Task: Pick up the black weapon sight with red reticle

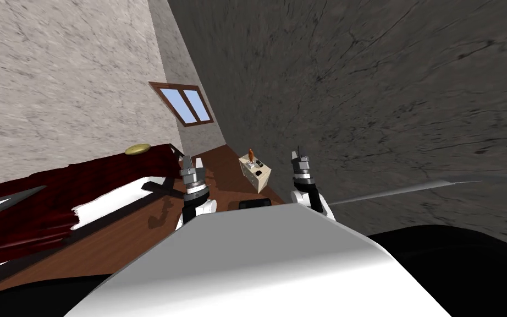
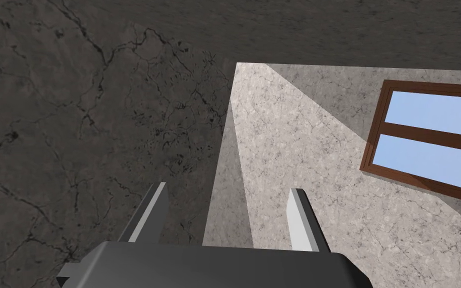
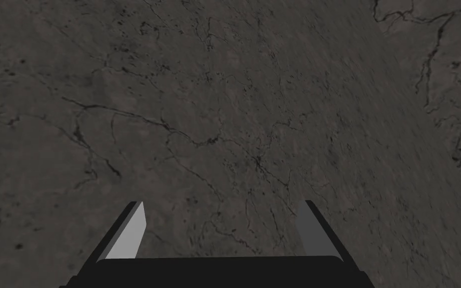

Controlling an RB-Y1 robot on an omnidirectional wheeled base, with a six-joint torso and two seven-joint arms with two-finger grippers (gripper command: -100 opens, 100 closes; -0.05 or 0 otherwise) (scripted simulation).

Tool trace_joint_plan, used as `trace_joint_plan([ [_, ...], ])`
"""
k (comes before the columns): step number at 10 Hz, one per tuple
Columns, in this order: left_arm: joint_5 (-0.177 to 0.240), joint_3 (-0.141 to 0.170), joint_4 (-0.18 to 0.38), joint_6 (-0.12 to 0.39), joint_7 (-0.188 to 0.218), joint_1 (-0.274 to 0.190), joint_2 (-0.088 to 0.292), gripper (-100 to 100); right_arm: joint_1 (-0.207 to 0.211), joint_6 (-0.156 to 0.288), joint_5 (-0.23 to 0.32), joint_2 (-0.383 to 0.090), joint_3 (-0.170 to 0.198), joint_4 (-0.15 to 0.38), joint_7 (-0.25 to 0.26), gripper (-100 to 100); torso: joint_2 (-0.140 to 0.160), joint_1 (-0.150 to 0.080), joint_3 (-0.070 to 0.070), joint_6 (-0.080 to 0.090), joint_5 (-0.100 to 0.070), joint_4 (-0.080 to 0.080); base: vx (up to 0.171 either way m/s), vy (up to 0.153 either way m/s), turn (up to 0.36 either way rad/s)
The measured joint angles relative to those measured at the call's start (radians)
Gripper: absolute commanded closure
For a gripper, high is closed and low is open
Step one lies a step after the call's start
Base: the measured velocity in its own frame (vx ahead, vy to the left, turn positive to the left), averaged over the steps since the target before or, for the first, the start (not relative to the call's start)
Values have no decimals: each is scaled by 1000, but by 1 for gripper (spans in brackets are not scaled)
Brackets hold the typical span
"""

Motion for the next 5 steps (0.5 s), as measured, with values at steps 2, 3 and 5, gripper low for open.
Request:
trace_joint_plan([
  [2, 0, 0, 0, 0, 0, 0, 0, 0, 13, 14, 27, -44, 3, 23, 1, -100, -2, 2, -1, 0, 0, 0, -62, -6, 269],
  [3, 0, 0, 0, 0, 0, 0, 0, 0, 9, 40, 53, -75, 5, 43, 3, -100, -2, 2, -1, -1, 0, 0, -60, -11, 136],
  [5, 0, 0, 0, 0, 0, 0, 0, 0, 10, 58, 91, -115, 14, 87, 10, -100, -3, 2, -2, 0, 0, -1, -73, 5, 305],
])
